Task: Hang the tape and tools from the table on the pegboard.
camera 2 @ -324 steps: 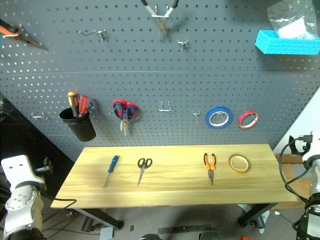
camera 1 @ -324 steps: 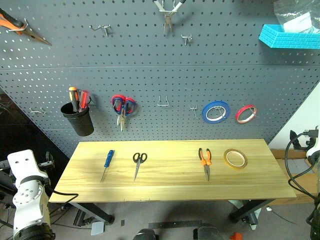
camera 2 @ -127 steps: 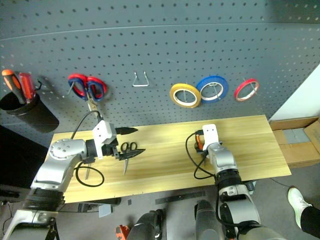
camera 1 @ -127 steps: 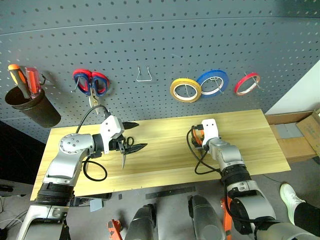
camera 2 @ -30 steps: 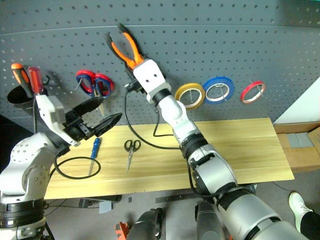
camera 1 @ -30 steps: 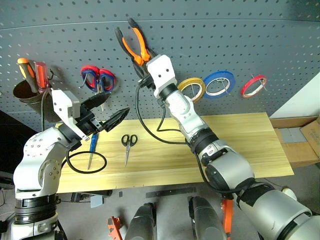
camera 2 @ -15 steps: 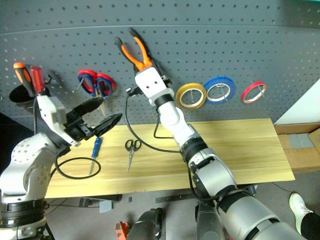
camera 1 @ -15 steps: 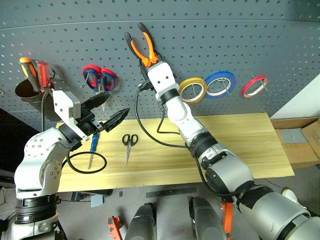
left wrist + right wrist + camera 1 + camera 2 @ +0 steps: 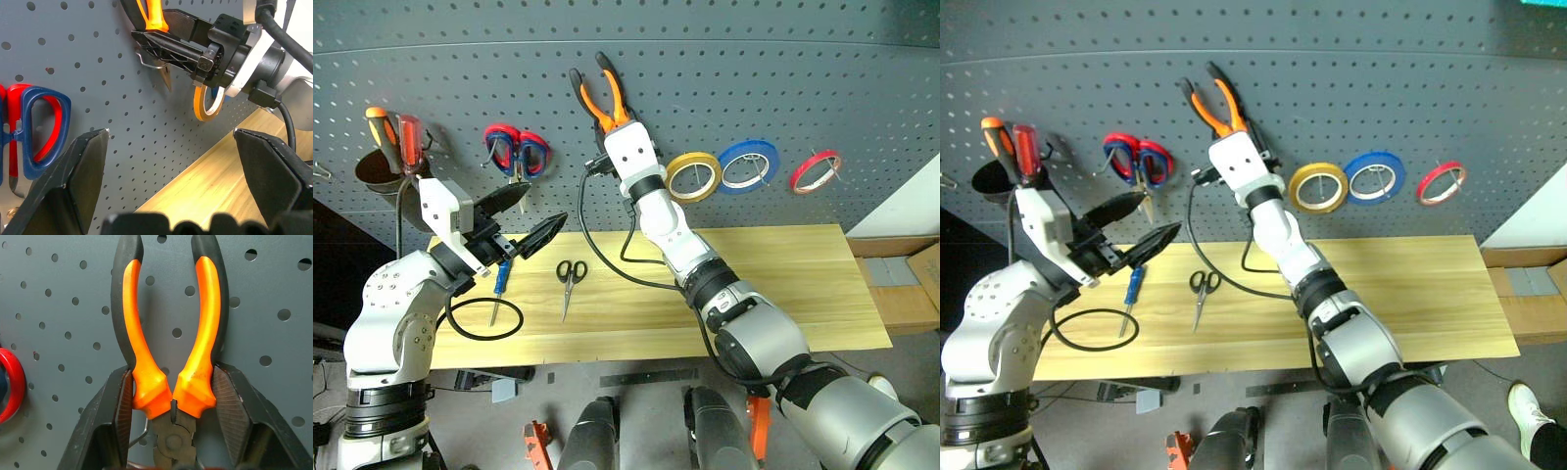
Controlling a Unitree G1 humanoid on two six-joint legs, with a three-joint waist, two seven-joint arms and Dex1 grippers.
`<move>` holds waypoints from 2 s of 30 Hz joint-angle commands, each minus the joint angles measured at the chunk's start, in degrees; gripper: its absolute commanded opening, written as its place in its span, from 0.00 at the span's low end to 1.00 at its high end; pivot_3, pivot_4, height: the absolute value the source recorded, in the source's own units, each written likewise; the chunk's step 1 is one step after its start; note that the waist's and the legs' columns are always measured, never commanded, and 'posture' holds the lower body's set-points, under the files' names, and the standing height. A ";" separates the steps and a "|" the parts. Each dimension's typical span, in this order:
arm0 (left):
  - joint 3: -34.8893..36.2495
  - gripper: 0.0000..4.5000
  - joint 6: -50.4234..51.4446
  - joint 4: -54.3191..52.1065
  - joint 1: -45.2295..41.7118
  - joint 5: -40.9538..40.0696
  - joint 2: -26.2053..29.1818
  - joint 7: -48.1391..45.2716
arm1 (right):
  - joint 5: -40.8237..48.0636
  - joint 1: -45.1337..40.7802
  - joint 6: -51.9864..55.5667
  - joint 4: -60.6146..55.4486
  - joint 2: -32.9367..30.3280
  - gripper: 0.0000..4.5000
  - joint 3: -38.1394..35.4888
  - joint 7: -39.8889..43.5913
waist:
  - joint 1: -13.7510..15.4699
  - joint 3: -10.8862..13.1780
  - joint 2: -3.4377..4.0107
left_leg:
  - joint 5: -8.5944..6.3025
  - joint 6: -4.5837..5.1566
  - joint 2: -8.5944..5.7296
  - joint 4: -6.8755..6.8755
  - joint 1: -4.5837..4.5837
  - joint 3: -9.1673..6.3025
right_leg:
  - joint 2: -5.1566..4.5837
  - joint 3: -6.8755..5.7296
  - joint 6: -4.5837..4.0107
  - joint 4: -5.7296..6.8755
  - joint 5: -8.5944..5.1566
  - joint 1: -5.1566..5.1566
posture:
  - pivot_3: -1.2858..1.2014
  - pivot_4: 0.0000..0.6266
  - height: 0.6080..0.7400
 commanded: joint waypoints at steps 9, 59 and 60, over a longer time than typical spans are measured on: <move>-0.35 0.97 -2.42 0.17 -0.39 0.40 -0.23 -0.52 | 0.66 0.67 2.71 -4.08 0.89 0.99 -0.62 -1.50 | 0.19 0.00 0.01 | 0.16 -0.25 0.37 0.00 0.06 -0.08 | 0.51 -0.03 -0.35 0.03 0.30 0.00 | 0.54 0.41 1.00; -1.55 0.97 -4.29 2.38 -0.50 2.24 -2.05 -1.62 | 23.19 33.75 47.80 -82.22 -9.93 0.80 4.31 27.25 | -1.40 0.01 0.00 | 0.24 -0.38 0.58 -0.78 -0.03 0.20 | 0.59 0.13 -0.39 -0.22 0.28 -0.51 | 0.51 0.44 1.00; -1.63 0.97 -4.32 2.56 -0.68 2.32 -2.06 -1.73 | 23.06 33.78 49.30 -82.37 -10.19 0.72 4.23 27.11 | -1.39 0.01 -0.01 | 0.24 -0.38 0.59 -0.78 -0.03 0.21 | 0.60 0.13 -0.40 -0.20 0.28 -0.52 | 0.51 0.44 1.00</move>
